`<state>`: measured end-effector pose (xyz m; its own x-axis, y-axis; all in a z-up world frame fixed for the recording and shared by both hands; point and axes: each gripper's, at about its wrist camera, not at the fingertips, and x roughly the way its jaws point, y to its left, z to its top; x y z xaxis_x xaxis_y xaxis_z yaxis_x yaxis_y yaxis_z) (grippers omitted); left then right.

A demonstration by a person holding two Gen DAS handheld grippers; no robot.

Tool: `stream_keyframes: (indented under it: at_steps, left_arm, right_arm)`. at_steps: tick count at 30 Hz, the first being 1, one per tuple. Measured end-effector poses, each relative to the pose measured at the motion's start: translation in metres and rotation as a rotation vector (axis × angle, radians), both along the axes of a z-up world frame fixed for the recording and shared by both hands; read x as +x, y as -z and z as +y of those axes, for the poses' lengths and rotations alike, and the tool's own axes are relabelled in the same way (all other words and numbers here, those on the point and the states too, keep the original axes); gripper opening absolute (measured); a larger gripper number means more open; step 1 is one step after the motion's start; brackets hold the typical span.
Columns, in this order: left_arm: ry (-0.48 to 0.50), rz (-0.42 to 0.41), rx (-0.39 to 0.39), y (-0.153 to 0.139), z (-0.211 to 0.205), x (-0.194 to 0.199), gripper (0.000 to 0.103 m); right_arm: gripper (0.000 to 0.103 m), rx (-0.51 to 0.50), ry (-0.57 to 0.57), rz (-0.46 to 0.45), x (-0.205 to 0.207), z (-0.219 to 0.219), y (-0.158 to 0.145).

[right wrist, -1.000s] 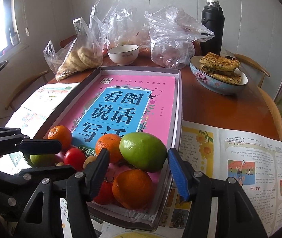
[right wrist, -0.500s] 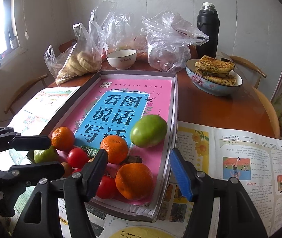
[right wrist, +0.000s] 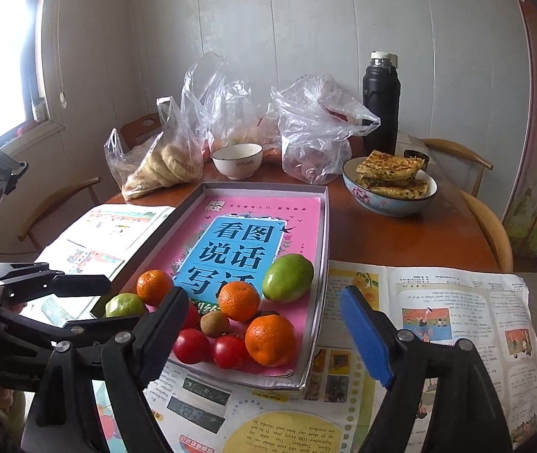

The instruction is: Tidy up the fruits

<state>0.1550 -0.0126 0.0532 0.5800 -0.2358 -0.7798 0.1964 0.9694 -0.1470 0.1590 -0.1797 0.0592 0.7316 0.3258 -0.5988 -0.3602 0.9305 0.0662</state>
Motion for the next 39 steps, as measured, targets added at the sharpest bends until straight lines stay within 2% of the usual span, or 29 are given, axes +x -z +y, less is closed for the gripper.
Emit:
stream_keyframes:
  at_steps: [10, 19, 21, 25, 27, 32, 39]
  left_arm:
    - [-0.073, -0.02, 0.009, 0.006, 0.008, -0.033, 0.071]
    - [-0.132, -0.006, -0.015, 0.027, 0.014, -0.067, 0.071]
    - [-0.135, -0.005, 0.001, 0.03, 0.012, -0.072, 0.071]
    - [-0.13, -0.009, 0.006, 0.033, 0.011, -0.08, 0.071]
    - [-0.137, -0.006, 0.024, 0.034, 0.011, -0.082, 0.071]
    - [-0.138, -0.008, 0.019, 0.035, 0.012, -0.087, 0.071]
    - [-0.131, 0.003, 0.018, 0.036, 0.011, -0.088, 0.071]
  right_arm:
    - [0.1, 0.001, 0.009, -0.077, -0.054, 0.0, -0.01]
    - [0.101, -0.037, -0.01, -0.024, -0.086, 0.007, 0.017]
    - [0.101, -0.051, -0.008, -0.024, -0.091, 0.009, 0.023]
    - [0.101, -0.012, 0.01, -0.025, -0.098, 0.005, 0.026]
    - [0.102, -0.015, 0.02, -0.028, -0.102, 0.003, 0.028]
    - [0.102, -0.016, 0.032, 0.003, -0.107, -0.001, 0.036]
    - [0.102, -0.014, 0.033, -0.004, -0.112, -0.002, 0.035]
